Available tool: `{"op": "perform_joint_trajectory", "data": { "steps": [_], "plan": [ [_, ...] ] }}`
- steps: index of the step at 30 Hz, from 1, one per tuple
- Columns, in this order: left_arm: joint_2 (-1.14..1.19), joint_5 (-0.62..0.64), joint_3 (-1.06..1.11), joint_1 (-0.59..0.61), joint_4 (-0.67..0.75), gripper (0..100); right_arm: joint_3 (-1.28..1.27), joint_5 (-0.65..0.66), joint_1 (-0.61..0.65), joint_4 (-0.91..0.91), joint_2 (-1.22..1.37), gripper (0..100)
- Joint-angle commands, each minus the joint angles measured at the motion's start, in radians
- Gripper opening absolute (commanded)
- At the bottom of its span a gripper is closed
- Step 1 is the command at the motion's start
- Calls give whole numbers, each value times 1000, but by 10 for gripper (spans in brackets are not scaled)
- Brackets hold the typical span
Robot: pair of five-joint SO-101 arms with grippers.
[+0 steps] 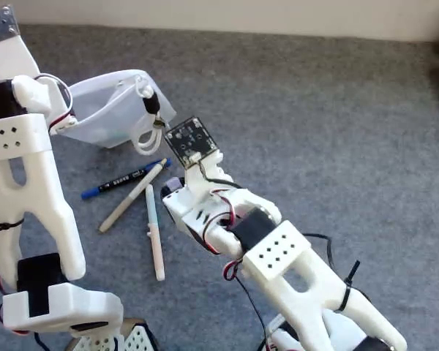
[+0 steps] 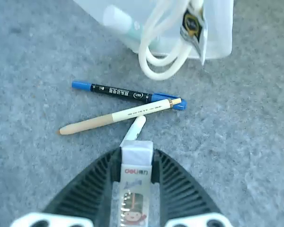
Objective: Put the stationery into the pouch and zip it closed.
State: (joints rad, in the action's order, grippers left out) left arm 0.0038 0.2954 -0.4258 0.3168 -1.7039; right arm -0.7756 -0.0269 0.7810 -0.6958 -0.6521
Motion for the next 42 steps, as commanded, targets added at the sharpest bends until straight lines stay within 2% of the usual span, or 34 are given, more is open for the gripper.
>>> {"op": "perform_joint_trajectory", "data": {
  "steps": [1,10,24,28,42],
  "plan": [
    [10,5,13,-25,0,6,-50,-15,1,130,-87,5],
    [10,3,31,-77,5,6,-340,-11,1,549,-278,5],
    [-124,49,91,-79,18,6,-369,-15,-31,591,-308,5],
    [-124,46,136,-79,55,6,-360,-15,-48,714,-308,5],
    [-124,49,142,-79,51,5,-358,-14,-13,1162,-308,5]
  ]
}}
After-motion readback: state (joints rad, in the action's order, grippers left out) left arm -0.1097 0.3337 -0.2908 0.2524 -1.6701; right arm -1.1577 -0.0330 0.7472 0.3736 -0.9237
